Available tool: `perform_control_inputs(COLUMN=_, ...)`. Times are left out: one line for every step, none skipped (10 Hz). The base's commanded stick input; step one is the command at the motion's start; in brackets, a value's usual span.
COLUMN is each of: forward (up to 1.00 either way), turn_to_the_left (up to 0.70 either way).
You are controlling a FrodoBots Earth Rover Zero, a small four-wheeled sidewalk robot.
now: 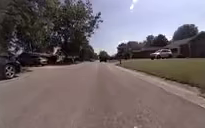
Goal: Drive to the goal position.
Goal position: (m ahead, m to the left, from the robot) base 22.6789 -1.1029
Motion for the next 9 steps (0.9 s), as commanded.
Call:
perform_control_inputs(forward=0.5, turn_to_the_left=0.0)
perform_control_inputs(forward=0.5, turn_to_the_left=0.0)
perform_control_inputs(forward=0.5, turn_to_the_left=0.0)
perform_control_inputs(forward=0.5, turn_to_the_left=0.0)
perform_control_inputs(forward=0.5, turn_to_the_left=0.0)
perform_control_inputs(forward=0.5, turn_to_the_left=0.0)
perform_control_inputs(forward=0.5, turn_to_the_left=0.0)
perform_control_inputs(forward=0.5, turn_to_the_left=0.0)
perform_control_inputs(forward=0.5, turn_to_the_left=0.0)
